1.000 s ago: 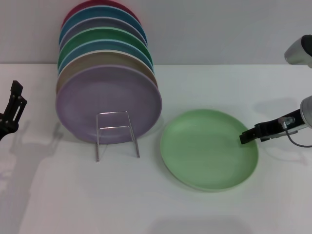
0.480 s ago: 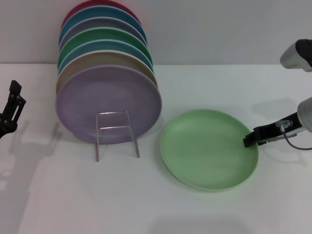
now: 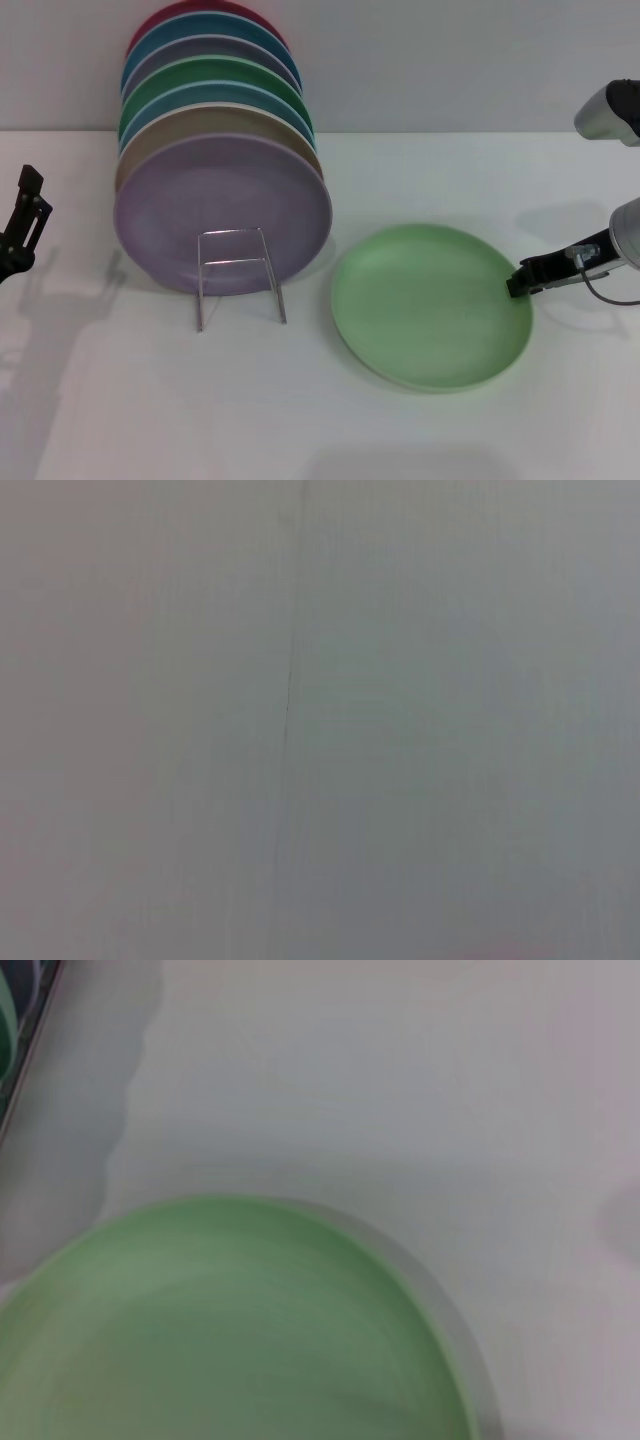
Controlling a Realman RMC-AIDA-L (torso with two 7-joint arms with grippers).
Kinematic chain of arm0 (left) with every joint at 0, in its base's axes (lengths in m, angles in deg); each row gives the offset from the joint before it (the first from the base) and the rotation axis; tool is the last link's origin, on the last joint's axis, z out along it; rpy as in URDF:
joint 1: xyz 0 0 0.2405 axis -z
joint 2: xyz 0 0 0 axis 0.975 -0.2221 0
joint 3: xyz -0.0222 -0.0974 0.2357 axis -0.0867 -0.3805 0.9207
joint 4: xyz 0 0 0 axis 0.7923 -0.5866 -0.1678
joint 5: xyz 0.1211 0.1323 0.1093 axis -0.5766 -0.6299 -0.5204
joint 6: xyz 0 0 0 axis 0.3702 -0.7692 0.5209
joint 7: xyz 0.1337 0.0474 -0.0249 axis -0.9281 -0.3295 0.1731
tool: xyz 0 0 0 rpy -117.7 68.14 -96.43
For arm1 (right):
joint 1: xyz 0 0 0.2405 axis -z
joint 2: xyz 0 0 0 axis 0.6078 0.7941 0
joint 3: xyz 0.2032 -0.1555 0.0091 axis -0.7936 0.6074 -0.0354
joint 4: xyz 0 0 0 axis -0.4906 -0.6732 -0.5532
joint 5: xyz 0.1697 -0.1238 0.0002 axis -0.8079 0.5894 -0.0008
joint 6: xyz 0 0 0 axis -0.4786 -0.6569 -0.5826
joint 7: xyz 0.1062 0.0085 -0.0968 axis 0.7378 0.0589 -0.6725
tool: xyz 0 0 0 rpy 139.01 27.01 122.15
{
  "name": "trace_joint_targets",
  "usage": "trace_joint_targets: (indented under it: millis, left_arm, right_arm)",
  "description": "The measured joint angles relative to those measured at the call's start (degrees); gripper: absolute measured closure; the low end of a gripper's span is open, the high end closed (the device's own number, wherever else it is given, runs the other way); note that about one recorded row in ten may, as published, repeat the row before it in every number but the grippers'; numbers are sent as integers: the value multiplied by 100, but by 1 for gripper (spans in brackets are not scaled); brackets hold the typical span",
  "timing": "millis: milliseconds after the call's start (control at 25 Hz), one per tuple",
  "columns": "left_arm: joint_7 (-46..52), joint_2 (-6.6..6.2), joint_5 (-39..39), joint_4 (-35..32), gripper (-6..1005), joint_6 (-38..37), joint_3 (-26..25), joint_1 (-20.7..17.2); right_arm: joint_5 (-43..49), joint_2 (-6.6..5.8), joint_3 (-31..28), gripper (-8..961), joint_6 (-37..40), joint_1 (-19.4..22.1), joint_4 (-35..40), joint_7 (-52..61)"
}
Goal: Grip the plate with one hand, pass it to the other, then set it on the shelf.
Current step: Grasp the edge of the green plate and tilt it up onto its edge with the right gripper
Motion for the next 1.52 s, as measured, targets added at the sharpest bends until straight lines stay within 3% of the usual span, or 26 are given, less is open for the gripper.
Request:
trace_joint_targets:
  millis: [80, 760, 1200, 1520]
  left_arm:
    - [-5, 0, 0, -2, 228, 0, -3, 5]
    - [9, 0, 0, -16, 235, 0, -10, 19]
    - [12, -3, 0, -16, 239, -27, 5, 7]
    - [15, -8, 0, -12, 242, -77, 26, -23]
  right_arm:
    - [0, -2, 0, 784, 0, -11, 0, -1]
    - [7, -3, 0, 917, 40, -66, -6, -99]
    - [-1, 43, 0, 939, 81, -6, -187, -163]
    - [92, 266, 7, 940, 260, 551, -1639, -254]
